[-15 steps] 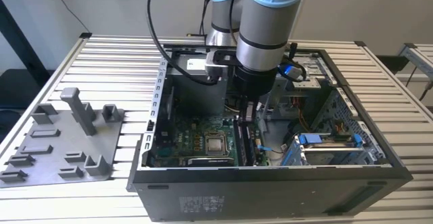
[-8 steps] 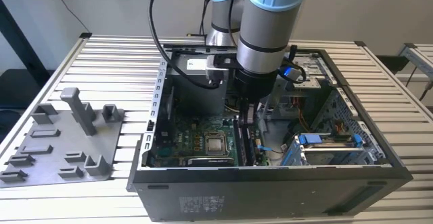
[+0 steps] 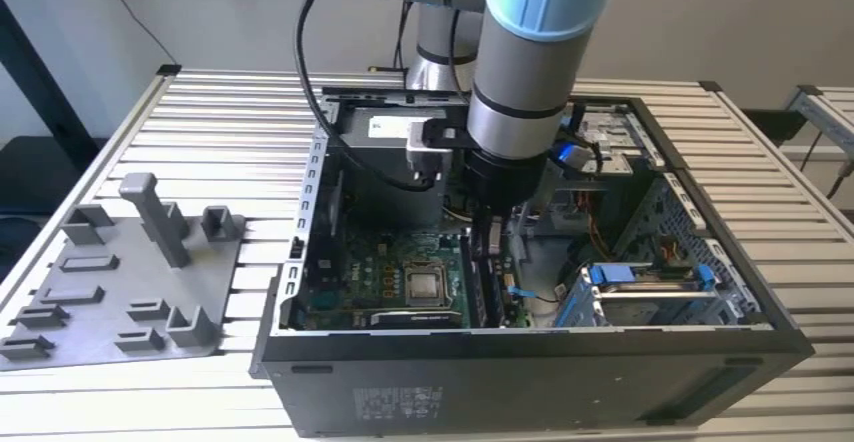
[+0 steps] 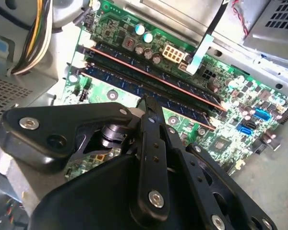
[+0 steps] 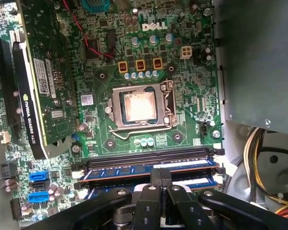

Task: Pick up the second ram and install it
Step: 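Press down the second ram until it locks into place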

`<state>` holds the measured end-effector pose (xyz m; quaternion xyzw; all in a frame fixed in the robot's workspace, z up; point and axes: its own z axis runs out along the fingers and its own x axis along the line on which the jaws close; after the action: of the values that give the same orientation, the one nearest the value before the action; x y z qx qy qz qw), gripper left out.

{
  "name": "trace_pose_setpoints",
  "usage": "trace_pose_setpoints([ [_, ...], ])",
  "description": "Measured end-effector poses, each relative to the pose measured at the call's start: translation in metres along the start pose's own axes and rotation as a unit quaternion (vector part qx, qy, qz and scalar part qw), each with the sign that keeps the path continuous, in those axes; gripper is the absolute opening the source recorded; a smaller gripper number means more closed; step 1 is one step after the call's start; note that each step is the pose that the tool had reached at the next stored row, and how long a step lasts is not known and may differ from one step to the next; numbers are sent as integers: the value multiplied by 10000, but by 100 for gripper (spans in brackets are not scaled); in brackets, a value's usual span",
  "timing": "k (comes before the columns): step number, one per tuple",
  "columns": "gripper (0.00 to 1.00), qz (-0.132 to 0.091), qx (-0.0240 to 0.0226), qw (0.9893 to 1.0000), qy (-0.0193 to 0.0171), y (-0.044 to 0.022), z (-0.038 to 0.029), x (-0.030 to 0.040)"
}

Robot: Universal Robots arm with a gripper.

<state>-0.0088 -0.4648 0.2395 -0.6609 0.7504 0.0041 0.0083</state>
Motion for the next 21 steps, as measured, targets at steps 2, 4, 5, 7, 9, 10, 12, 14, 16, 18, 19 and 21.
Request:
trace_pose_setpoints([
  [2, 11, -2, -23, 10000, 2, -4, 11, 25],
  [4, 11, -1, -30, 10000, 5, -3, 15, 26],
  [5, 11, -2, -31, 10000, 9, -4, 15, 27],
  [7, 11, -2, -32, 10000, 8, -5, 40, 28],
  [9, 11, -3, -35, 10000, 9, -10, 73, 28],
  [10, 11, -2, -36, 10000, 9, -11, 91, 28],
  [12, 11, -2, -38, 10000, 9, -15, 127, 28],
  [14, 11, -2, -43, 10000, 16, -20, 160, 29],
  [16, 11, -2, -50, 10000, 18, -24, 194, 30],
  [18, 11, -1, -57, 10000, 15, -24, 195, 28],
  [19, 11, -1, -55, 10000, 1, -25, 165, 23],
  [21, 11, -1, -57, 10000, 11, -25, 69, 24],
])
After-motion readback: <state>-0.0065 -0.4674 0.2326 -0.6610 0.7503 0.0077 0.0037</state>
